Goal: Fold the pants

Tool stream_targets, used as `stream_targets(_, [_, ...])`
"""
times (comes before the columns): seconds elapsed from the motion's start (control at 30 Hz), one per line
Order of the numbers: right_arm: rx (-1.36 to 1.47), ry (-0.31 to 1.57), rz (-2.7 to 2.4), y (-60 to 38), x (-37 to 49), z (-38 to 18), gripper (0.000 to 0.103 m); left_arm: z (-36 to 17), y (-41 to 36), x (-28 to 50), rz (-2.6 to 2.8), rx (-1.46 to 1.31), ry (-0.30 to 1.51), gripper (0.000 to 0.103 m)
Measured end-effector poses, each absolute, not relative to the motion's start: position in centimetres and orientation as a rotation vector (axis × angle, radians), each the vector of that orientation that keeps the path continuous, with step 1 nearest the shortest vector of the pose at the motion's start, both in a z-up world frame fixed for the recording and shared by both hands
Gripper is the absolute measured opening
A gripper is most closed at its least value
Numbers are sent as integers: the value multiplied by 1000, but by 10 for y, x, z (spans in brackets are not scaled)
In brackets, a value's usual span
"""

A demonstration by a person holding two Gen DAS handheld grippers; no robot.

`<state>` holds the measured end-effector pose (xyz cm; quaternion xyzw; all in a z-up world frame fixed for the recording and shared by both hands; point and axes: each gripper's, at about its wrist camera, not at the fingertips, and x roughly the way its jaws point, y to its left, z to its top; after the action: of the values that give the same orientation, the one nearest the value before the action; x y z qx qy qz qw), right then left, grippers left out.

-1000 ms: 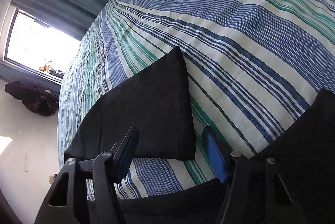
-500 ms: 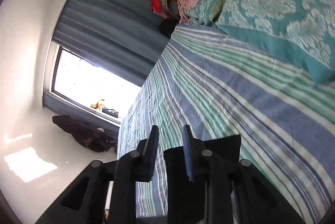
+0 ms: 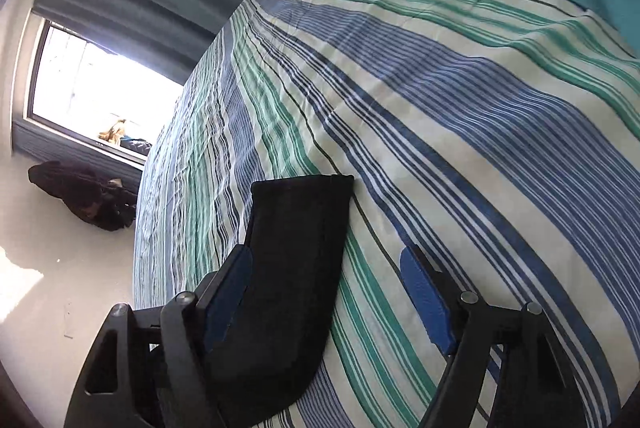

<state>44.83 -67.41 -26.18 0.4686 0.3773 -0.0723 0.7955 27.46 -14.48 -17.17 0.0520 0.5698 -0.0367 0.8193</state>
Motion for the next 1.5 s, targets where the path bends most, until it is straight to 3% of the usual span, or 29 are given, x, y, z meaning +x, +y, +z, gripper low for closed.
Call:
stream_targets(0.13, [925, 868, -161, -670, 507, -273, 74, -188, -145, 280, -47, 118, 1258, 102])
stream_targets(0.2, [802, 942, -180, -661, 527, -271, 12, -194, -147, 282, -46, 121, 1279, 102])
stream_targets(0.27, [730, 917, -154, -655, 525, -255, 12, -194, -149, 282, -56, 120, 1274, 102])
stream_targets(0.37, [624, 732, -292, -660, 474, -218, 12, -190, -152, 282, -71, 111, 1246, 102])
stream_targets(0.43, [615, 702, -370, -670, 443, -223, 15, -191, -155, 282, -86, 113, 1244, 102])
stream_targets(0.53, [602, 834, -432, -674, 434, -251, 40, -188, -156, 290, -93, 134, 1239, 102])
stream_targets(0.7, [461, 757, -504, -638, 416, -215, 51, -157, -121, 346, 46, 103, 1058, 102])
stream_targets(0.8, [398, 786, -173, -565, 437, -193, 51, -171, -90, 390, 239, 149, 981, 102])
stream_targets(0.83, [382, 804, -65, -535, 443, -190, 54, -183, -82, 401, 294, 184, 973, 102])
stream_targets(0.9, [334, 829, 106, -467, 452, -190, 69, -214, -68, 416, 342, 243, 1049, 103])
stream_targets(1.03, [261, 933, 322, -339, 452, -215, 74, -216, -42, 409, 270, 127, 1048, 103])
stream_targets(1.1, [178, 1031, 271, -292, 452, -239, 91, -205, -35, 403, 265, 125, 1059, 103])
stream_targets(1.17, [39, 1002, 175, -261, 444, -236, 97, -191, -33, 385, 253, 120, 1051, 102])
stream_targets(1.23, [61, 1034, 109, -250, 433, -227, 91, -186, -35, 360, 210, 109, 1051, 102])
stream_targets(1.33, [217, 966, 180, -240, 381, -193, 90, -199, -45, 320, 125, 126, 1088, 102])
stream_targets(1.5, [79, 940, 155, -210, 250, -190, 91, -212, -58, 253, 63, 173, 1044, 102])
